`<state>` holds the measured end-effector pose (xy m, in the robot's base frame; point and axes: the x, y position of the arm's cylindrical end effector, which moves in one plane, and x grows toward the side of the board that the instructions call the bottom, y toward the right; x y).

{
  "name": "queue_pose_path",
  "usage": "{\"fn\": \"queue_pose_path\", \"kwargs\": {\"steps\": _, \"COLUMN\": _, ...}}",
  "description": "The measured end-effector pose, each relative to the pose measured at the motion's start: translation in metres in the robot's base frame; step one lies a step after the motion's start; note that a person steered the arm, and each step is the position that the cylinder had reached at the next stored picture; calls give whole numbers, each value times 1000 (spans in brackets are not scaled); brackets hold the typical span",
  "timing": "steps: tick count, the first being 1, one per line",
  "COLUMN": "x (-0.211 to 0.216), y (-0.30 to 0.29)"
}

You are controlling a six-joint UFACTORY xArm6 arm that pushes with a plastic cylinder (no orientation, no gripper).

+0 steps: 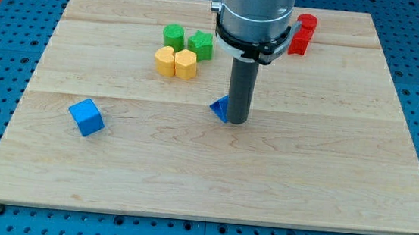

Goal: Move the blue triangle to the bottom center of the board

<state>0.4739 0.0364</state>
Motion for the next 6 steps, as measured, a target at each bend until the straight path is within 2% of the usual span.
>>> {"fn": "queue_pose_path", "kwargs": {"steps": 1, "x": 37, "y": -11}}
{"fn": "queue_pose_path", "kwargs": {"steps": 2, "x": 20, "y": -57}}
{"fn": "queue_pose_path", "kwargs": {"steps": 3, "x": 2, "y": -74}}
{"fn": "queue_pose_path", "kwargs": {"steps": 4, "x": -36, "y": -47}}
{"fn": "queue_pose_path", "kwargs": {"steps": 5, "x": -51, "y": 15}}
{"fn": "queue_pose_path", "kwargs": {"steps": 6, "x": -12, "y": 23}}
